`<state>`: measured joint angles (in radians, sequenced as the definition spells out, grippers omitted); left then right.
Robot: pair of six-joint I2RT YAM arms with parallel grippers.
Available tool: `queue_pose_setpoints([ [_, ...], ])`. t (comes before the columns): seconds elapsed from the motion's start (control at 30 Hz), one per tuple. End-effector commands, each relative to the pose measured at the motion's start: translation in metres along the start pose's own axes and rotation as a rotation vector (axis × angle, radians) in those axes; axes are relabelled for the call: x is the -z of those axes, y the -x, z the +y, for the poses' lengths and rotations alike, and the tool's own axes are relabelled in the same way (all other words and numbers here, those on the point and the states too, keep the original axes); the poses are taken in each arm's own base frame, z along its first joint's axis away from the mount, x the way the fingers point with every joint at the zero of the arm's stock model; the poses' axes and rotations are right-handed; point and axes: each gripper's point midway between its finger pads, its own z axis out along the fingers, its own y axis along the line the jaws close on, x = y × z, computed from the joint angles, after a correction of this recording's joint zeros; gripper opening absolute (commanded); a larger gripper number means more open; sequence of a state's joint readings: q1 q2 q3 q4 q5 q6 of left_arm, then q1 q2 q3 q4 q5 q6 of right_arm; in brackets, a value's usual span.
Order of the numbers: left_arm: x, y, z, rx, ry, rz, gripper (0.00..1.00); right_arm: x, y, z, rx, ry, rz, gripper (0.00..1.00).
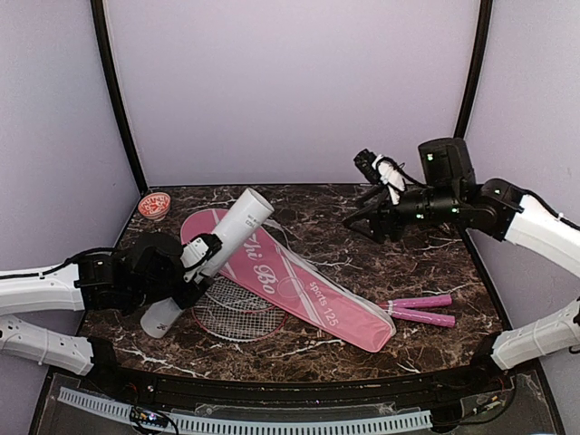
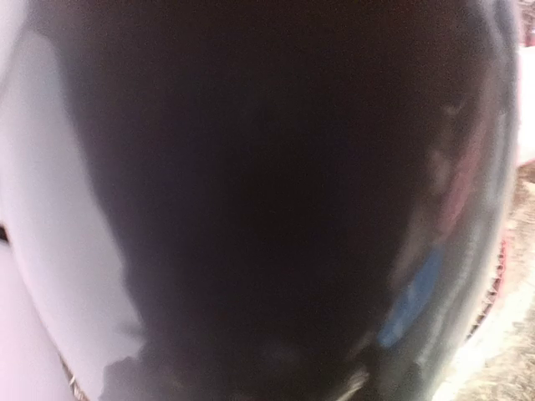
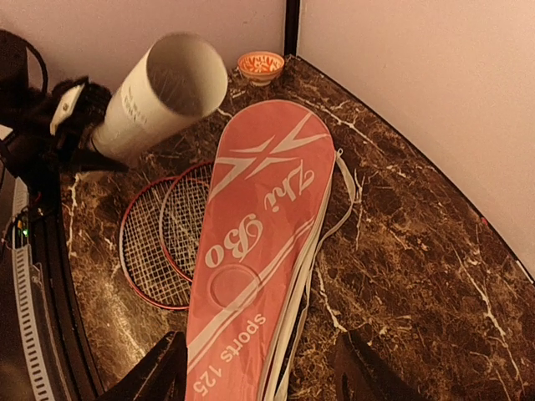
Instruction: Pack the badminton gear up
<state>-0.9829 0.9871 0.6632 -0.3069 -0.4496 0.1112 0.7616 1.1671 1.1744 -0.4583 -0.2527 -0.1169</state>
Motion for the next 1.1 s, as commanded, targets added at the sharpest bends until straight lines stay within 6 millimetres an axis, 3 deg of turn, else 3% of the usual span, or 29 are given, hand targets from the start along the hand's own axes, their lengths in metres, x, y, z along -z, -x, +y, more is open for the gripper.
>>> queue_pose_setpoints([
  [0.0, 0.002, -0.010, 0.044, 0.117, 0.179, 0.063, 0.42, -0.046, -0.037, 0.001, 0.113, -0.038, 0.126, 0.58],
  [0.13, 0.005, -0.012, 0.058, 0.130, 0.239, 0.063, 0.42, -0.084, -0.065, 0.013, 0.166, 0.002, 0.224, 0.54],
  [0.2, 0.007, -0.011, 0.065, 0.124, 0.268, 0.063, 0.42, -0.102, -0.064, 0.018, 0.193, 0.027, 0.242, 0.53],
  [0.33, 0.011, -0.008, 0.069, 0.101, 0.284, 0.046, 0.44, -0.144, -0.100, 0.031, 0.223, 0.103, 0.393, 0.49],
  [0.43, 0.012, -0.009, 0.072, 0.102, 0.298, 0.044, 0.44, -0.164, -0.119, 0.036, 0.244, 0.124, 0.490, 0.44],
  [0.93, 0.014, -0.006, 0.070, 0.109, 0.277, 0.018, 0.43, -0.209, -0.155, 0.075, 0.288, 0.252, 0.626, 0.36],
  [1.07, 0.014, -0.005, 0.068, 0.113, 0.264, 0.008, 0.42, -0.215, -0.162, 0.075, 0.296, 0.231, 0.658, 0.33],
])
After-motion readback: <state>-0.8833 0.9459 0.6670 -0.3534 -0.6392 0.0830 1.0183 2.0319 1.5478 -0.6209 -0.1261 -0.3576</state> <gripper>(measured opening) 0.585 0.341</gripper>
